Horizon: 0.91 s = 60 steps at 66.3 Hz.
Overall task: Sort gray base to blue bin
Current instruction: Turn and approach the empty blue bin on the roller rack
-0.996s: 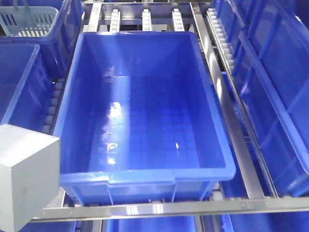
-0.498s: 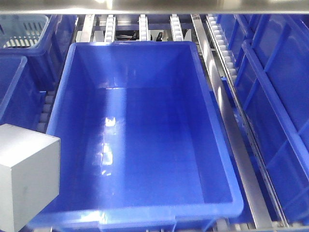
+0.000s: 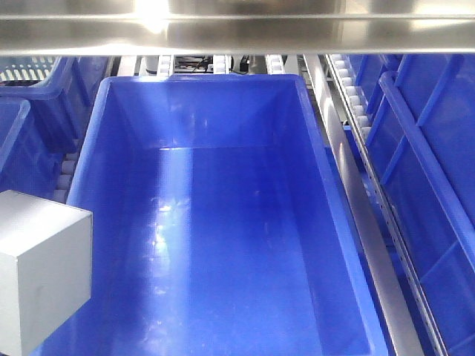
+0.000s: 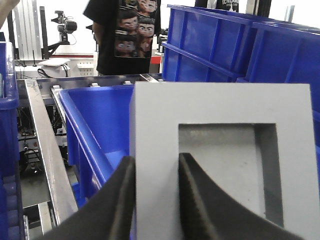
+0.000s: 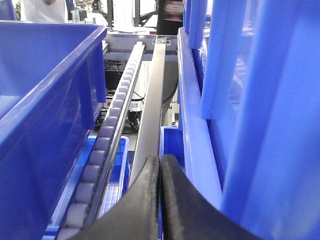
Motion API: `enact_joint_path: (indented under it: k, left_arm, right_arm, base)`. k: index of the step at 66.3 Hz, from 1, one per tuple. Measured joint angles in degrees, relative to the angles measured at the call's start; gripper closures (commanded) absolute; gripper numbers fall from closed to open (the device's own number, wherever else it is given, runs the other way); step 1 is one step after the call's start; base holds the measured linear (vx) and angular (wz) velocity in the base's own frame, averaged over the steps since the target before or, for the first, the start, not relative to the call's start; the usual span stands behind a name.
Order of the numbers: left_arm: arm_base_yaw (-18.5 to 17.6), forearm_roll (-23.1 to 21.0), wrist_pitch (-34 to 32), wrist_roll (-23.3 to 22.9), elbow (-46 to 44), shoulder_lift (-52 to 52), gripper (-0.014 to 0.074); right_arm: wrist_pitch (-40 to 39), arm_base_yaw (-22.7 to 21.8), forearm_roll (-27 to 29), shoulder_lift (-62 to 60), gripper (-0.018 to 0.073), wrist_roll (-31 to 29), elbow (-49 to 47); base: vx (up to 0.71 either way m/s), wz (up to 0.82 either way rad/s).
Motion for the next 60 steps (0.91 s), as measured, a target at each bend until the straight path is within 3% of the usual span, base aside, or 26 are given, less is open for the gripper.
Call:
enact_joint_path:
  k: [60]
  left_arm:
    - [0.0,0.0,0.0,0.0,0.0,0.0,0.0602]
  right_arm:
    - [0.0,0.0,0.0,0.0,0.0568,0.0,0.0]
  base:
    - [0.02,0.0]
